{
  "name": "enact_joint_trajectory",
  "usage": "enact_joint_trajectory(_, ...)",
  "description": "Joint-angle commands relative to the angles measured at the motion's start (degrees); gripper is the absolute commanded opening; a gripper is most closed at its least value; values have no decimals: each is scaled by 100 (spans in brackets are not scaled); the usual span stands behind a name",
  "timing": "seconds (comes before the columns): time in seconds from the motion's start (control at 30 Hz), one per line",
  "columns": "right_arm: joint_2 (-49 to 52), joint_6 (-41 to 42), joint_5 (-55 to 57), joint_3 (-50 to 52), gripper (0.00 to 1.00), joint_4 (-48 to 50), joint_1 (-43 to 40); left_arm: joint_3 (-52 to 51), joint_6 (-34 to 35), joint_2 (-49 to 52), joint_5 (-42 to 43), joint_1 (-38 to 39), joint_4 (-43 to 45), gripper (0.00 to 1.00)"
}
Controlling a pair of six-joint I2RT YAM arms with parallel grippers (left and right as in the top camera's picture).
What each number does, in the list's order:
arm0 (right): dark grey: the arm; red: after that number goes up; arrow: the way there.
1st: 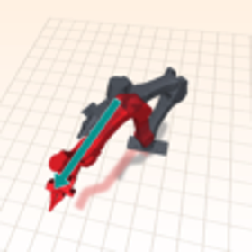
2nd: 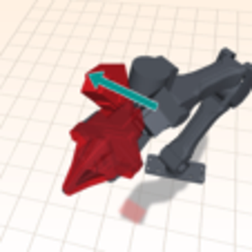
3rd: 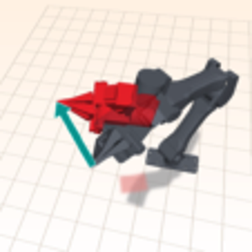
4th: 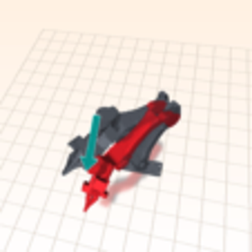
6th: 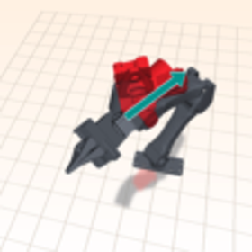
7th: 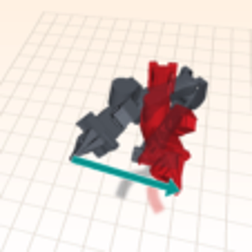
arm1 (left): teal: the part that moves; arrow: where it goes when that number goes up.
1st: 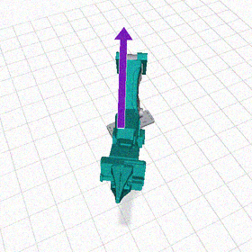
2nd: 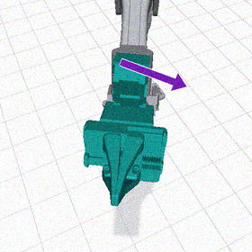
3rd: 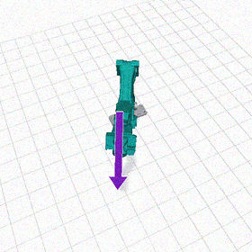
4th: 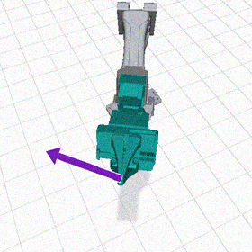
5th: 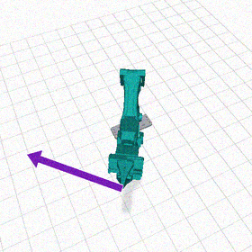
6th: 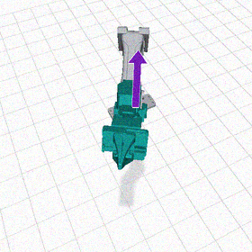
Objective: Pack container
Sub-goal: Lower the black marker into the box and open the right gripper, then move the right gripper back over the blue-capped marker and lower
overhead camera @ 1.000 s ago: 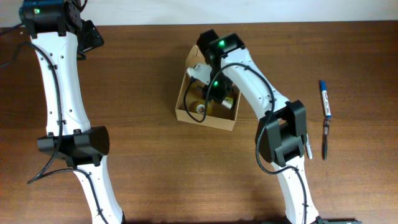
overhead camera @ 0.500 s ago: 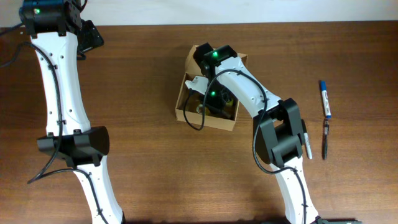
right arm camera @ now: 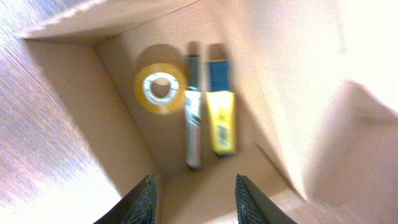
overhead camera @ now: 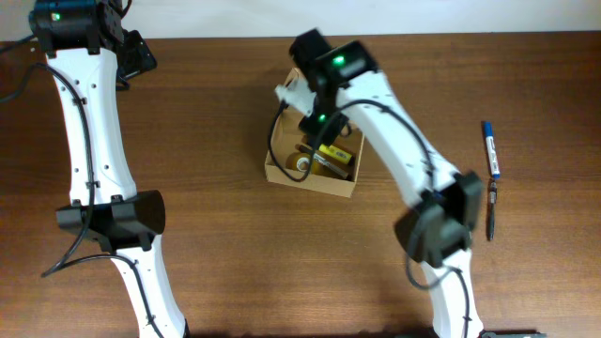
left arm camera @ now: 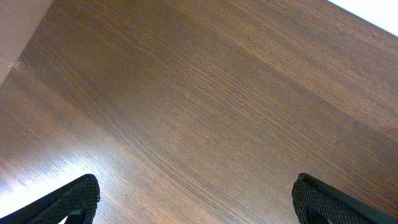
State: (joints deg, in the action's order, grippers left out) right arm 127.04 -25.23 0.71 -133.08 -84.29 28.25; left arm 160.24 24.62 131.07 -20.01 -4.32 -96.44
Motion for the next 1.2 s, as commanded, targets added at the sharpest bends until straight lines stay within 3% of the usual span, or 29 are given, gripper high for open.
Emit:
enact_joint_trajectory(0.0,-876,291,439,-155,41,-33,-455,90,-31,28,-79,-24,-9,100)
enact_joint_trajectory(0.23,-2098,614,339,997,46,688,-2570,90,-31,28,-79,-24,-9,100)
enact_joint_trajectory(0.43,-2153,859,-426,2253,61,1526,-4113,90,-31,28,-79,-24,-9,100)
enact_joint_trajectory(0.7,-1840,750,219,3532,77,2881,-4562,90,-31,28,-76,-24,-9,100)
enact_joint_trajectory(1.17,-435,824,431,3569,74,3283,-4861,90,-31,28,-79,-24,-9,100)
